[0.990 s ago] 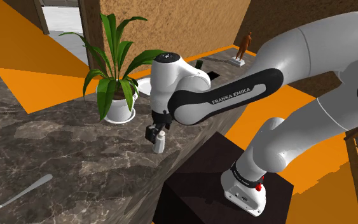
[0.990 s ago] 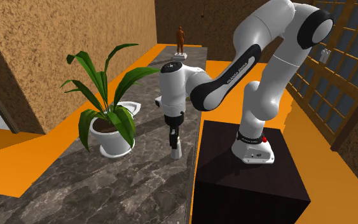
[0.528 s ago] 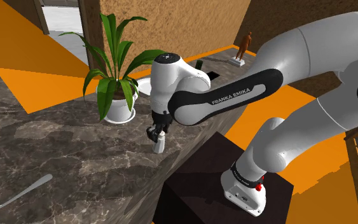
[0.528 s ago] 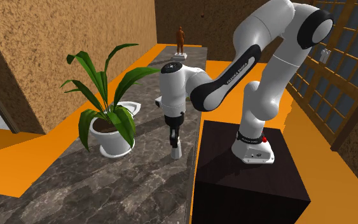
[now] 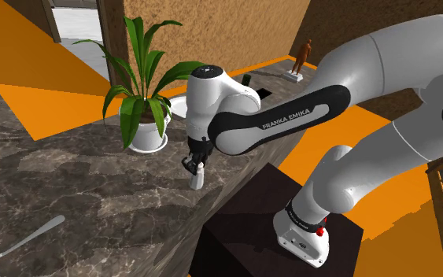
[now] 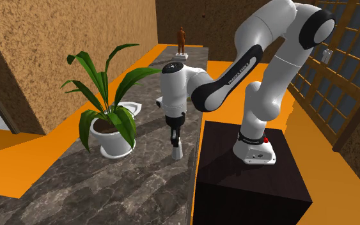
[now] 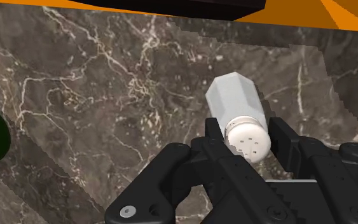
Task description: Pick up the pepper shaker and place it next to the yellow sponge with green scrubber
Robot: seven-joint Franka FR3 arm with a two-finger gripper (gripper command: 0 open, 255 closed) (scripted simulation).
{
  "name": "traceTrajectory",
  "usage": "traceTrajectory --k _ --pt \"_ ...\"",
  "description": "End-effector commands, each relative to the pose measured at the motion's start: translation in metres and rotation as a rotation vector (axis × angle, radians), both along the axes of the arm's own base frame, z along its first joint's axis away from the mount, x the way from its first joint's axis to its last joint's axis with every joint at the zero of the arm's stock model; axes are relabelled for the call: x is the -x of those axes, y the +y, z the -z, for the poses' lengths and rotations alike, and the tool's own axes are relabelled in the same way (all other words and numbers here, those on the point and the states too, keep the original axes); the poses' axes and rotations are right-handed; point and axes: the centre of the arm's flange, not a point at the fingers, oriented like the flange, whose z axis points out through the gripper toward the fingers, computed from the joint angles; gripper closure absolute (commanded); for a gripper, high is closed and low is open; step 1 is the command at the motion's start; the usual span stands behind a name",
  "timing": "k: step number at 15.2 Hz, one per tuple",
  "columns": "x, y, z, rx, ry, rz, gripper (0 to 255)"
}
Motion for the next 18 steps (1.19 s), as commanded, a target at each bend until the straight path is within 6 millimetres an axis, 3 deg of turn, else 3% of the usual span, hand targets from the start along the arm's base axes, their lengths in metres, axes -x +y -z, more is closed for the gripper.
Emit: traceTrajectory --k 1,18 --pt "0.0 0.0 0.001 0.001 0.003 0.0 255" --pt "0.0 0.0 -0.089 0.001 0.003 0.0 255"
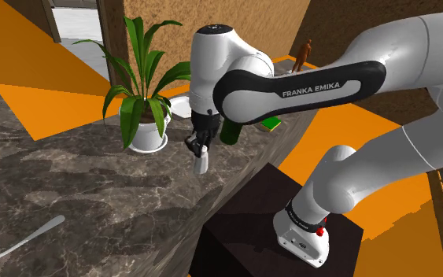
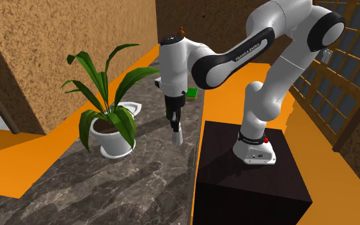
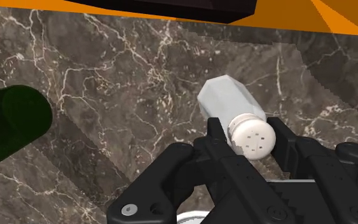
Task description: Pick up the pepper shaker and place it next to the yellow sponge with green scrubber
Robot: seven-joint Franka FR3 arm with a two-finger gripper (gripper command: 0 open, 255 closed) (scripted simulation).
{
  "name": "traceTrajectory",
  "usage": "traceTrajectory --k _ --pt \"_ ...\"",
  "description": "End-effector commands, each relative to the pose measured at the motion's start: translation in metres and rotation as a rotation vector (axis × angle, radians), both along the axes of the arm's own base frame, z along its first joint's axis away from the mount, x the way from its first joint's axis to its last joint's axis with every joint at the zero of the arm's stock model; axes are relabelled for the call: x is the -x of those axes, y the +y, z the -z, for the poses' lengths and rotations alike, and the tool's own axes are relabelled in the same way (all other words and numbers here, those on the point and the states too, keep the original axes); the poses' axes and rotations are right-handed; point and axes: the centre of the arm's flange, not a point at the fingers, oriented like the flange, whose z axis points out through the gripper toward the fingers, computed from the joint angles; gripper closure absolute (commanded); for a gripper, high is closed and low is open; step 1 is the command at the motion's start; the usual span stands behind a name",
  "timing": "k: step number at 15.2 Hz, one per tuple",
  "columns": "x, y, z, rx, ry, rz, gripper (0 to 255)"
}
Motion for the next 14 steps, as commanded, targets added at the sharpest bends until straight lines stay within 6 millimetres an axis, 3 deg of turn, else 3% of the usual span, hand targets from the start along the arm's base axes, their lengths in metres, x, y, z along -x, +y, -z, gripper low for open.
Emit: traceTrajectory --k 1,14 --pt "0.0 0.001 -0.012 0.0 0.0 0.0 255" --pt "0.0 0.001 -0.08 0.0 0.0 0.0 255"
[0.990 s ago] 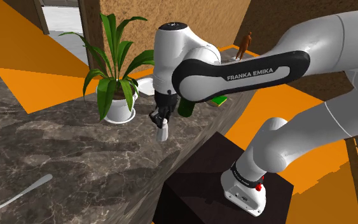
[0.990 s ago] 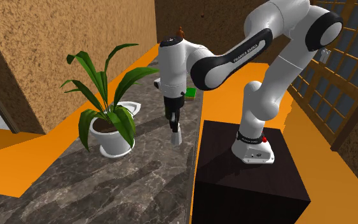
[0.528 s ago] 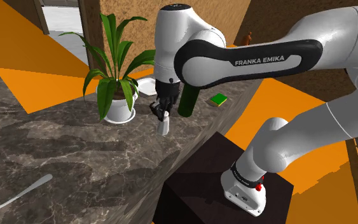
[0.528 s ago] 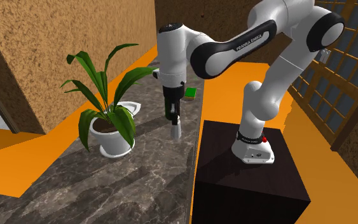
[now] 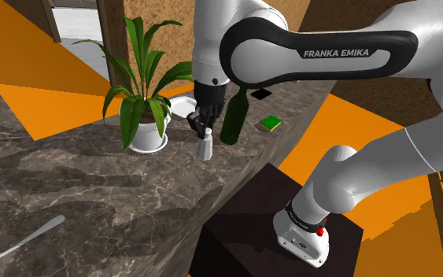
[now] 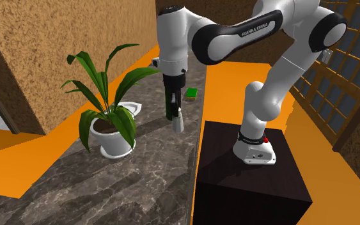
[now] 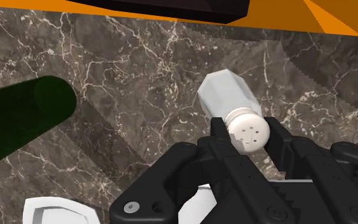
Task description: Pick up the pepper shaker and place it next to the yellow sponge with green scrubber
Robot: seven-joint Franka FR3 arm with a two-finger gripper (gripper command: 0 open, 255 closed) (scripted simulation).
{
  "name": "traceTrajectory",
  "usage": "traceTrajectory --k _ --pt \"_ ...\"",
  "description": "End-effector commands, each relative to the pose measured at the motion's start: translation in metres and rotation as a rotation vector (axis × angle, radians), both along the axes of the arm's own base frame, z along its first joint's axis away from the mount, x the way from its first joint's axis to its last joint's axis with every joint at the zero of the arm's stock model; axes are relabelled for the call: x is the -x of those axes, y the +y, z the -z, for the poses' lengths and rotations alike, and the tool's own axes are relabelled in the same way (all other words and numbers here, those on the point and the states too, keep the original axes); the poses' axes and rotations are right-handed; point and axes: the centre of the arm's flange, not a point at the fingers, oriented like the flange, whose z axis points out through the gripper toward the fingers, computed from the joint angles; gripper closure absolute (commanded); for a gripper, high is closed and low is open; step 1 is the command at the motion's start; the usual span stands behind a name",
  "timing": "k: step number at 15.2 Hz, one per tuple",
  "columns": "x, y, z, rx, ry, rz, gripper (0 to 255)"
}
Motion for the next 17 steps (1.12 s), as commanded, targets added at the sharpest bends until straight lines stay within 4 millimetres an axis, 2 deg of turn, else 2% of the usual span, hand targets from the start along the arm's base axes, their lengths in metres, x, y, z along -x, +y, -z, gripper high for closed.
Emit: traceTrajectory --k 1,4,17 --pt "0.001 0.0 -0.011 0.0 0.0 0.0 255" --pt "0.001 0.0 -0.022 0.0 0.0 0.0 255" --pt "0.006 -0.172 -0.022 0.0 0.0 0.0 255"
